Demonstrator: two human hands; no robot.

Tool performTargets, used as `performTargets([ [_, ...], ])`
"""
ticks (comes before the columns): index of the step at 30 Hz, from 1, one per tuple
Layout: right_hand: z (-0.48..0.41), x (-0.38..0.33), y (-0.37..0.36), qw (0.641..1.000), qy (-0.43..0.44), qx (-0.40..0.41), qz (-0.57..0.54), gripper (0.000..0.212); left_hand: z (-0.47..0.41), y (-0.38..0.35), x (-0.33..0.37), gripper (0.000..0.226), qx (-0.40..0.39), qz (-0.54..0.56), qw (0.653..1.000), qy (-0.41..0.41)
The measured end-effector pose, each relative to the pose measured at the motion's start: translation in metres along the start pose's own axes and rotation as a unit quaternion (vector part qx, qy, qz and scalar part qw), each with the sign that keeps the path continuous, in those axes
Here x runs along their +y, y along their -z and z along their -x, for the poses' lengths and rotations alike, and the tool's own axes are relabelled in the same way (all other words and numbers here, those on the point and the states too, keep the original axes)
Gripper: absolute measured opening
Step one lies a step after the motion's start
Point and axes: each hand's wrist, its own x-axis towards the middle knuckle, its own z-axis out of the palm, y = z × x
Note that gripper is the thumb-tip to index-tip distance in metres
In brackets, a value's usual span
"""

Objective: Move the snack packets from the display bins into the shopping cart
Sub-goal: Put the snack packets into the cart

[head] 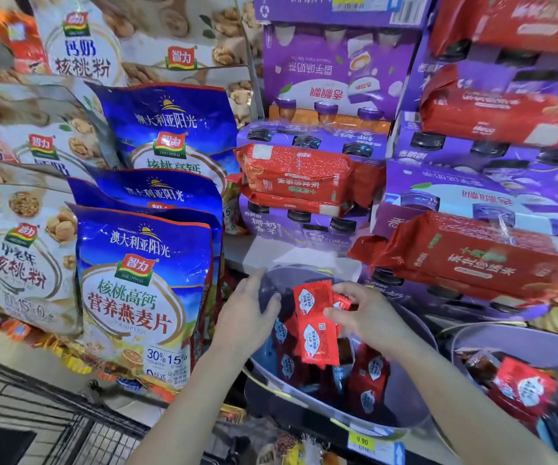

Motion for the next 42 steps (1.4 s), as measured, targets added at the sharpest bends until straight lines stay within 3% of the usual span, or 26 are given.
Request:
performTargets([
  [6,0.016,-0.034,-0.008,0.991,0.024,-0.044,-0.122,0.025,0.028,0.022,0.025,0.045,0.028,0.126,0.990,-0.056],
  [10,0.016,-0.053,-0.017,0.984,0.041,-0.080,-0.156,0.025,0.037,0.039,0.040,0.041,-0.029,0.325,0.945,0.019],
  [14,0.011,-0.064,-0.027,0.980,0.057,-0.102,-0.162,0.025,0.038,0.044,0.042,0.045,-0.111,0.383,0.914,0.079],
  [19,-0.002,-0.065,-0.037,0.986,0.085,-0.102,-0.098,0.026,0.042,0.053,0.029,0.029,-0.118,0.424,0.889,0.128],
  [22,-0.017,-0.048,-0.038,0.988,0.025,-0.112,-0.100,0.030,0.043,0.061,0.019,0.024,-0.066,0.458,0.869,0.173],
  [24,-0.030,-0.028,-0.044,0.993,-0.029,-0.113,-0.032,0.023,0.042,0.063,0.011,0.020,-0.033,0.485,0.848,0.214],
  [26,-0.043,-0.003,-0.054,0.983,-0.057,-0.110,0.134,0.017,0.041,0.064,0.005,0.013,-0.015,0.491,0.836,0.246],
  [29,-0.054,0.028,-0.070,0.918,-0.038,-0.126,0.375,0.026,0.042,0.065,-0.004,0.012,-0.010,0.484,0.832,0.271],
  [31,-0.059,0.045,-0.080,0.886,-0.032,-0.127,0.444,0.044,0.042,0.066,-0.007,0.015,-0.021,0.488,0.830,0.270],
  [35,-0.069,0.062,-0.099,0.888,-0.079,-0.083,0.446,0.064,0.044,0.067,-0.007,0.017,-0.043,0.492,0.831,0.258],
  [37,-0.071,0.064,-0.106,0.901,-0.092,-0.075,0.418,0.050,0.043,0.065,-0.007,0.017,-0.043,0.498,0.827,0.258],
  [40,-0.070,0.062,-0.106,0.913,-0.081,-0.061,0.396,0.010,0.042,0.065,-0.005,0.019,-0.038,0.506,0.825,0.250],
  [42,-0.068,0.059,-0.099,0.931,-0.064,-0.067,0.354,0.028,0.041,0.065,-0.003,0.022,-0.037,0.508,0.825,0.245],
])
